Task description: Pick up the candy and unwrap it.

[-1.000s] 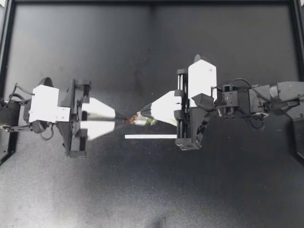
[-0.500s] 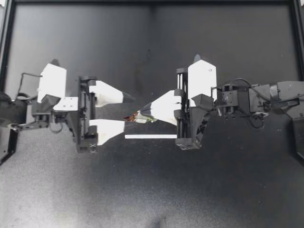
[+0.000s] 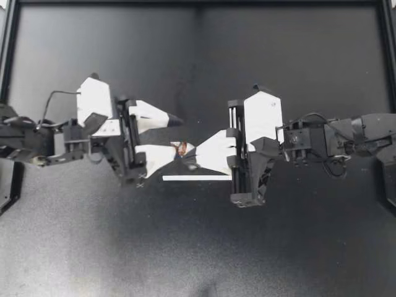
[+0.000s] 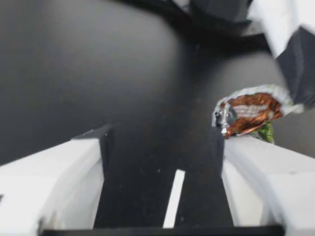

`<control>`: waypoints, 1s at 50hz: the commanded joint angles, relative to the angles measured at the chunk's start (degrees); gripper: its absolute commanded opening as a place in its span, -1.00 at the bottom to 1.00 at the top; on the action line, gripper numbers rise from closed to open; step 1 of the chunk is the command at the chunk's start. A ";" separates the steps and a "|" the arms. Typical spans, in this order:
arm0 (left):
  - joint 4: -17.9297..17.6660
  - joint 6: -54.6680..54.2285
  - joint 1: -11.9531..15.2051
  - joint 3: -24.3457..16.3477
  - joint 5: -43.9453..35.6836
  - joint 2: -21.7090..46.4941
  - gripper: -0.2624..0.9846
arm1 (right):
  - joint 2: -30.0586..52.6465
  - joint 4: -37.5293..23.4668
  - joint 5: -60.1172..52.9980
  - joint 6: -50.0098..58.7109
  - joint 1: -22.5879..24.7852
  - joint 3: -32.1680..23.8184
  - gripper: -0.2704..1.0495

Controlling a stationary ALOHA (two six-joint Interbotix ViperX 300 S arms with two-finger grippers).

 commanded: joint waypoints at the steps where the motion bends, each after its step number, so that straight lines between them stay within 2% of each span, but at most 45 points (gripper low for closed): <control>1: -0.09 0.09 0.44 -1.05 -0.18 -0.35 0.45 | -1.85 0.00 -0.18 -0.09 0.26 -0.62 -0.84; 22: 0.79 0.97 0.26 0.97 0.35 -1.93 0.44 | -2.20 0.09 0.70 -0.18 -2.99 0.44 -0.84; 25: 2.64 0.97 -0.26 1.41 0.35 -2.72 0.44 | -2.11 0.09 0.97 -0.09 -3.34 0.70 -0.84; 29: 6.77 0.79 -2.02 1.85 0.35 -4.39 0.44 | -2.37 0.09 1.05 -0.09 -3.78 0.97 -0.84; 33: 8.61 0.70 -2.99 1.93 0.00 -5.89 0.44 | -2.46 0.09 0.97 -0.18 -4.13 0.97 -0.84; 40: 8.61 0.79 -2.99 0.70 -0.70 -7.12 0.45 | -1.93 0.09 0.79 0.18 -4.13 0.62 -0.84; 50: 7.21 0.70 -1.67 -0.88 -1.23 -4.92 0.45 | -2.20 0.09 0.62 0.35 -3.43 0.53 -0.84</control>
